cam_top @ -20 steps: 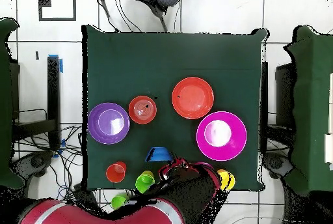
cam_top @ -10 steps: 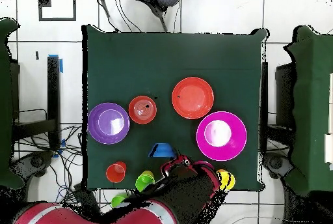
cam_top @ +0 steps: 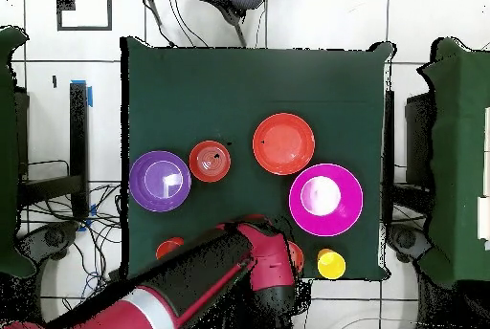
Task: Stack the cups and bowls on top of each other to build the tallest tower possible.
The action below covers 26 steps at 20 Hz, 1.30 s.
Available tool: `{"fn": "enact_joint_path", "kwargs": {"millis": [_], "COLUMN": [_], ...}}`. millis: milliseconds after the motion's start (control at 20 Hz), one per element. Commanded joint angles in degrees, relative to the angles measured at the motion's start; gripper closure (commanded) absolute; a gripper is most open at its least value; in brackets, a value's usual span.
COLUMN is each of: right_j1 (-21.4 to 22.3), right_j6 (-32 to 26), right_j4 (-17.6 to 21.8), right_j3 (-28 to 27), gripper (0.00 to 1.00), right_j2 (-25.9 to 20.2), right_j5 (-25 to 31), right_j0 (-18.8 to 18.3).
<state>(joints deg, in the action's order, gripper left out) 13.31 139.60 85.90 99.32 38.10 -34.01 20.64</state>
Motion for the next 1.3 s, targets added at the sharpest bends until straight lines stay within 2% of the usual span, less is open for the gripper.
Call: {"fn": "enact_joint_path", "kwargs": {"millis": [50, 200, 400, 500, 550, 600, 800, 1000, 1300], "right_j1": [-7.9, -10.0, -10.6, -10.0, -8.7, -8.2, -9.0, -12.5, -14.1], "right_j6": [23.5, 26.8, 27.2, 26.7, 25.0, 24.8, 29.8, 35.6, 42.9], "right_j4": [8.4, 9.7, 9.7, 8.4, 5.8, 4.9, 6.0, 7.3, 9.1], "right_j3": [-10.0, -11.3, -12.2, -12.4, -12.4, -12.4, -13.2, -15.1, -17.4], "gripper": [1.0, 1.0, 1.0, 1.0, 1.0, 1.0, 1.0, 1.0, 1.0], "right_j2": [-1.8, -0.8, 0.0, 0.1, -0.5, -0.7, -0.6, -0.4, -0.6], "right_j5": [3.3, 2.1, 1.7, 2.6, 4.6, 4.9, 3.2, 3.3, -1.0], "right_j0": [3.5, 4.7, 4.8, 4.5, 3.4, 2.9, 3.7, 5.9, 7.2]}}
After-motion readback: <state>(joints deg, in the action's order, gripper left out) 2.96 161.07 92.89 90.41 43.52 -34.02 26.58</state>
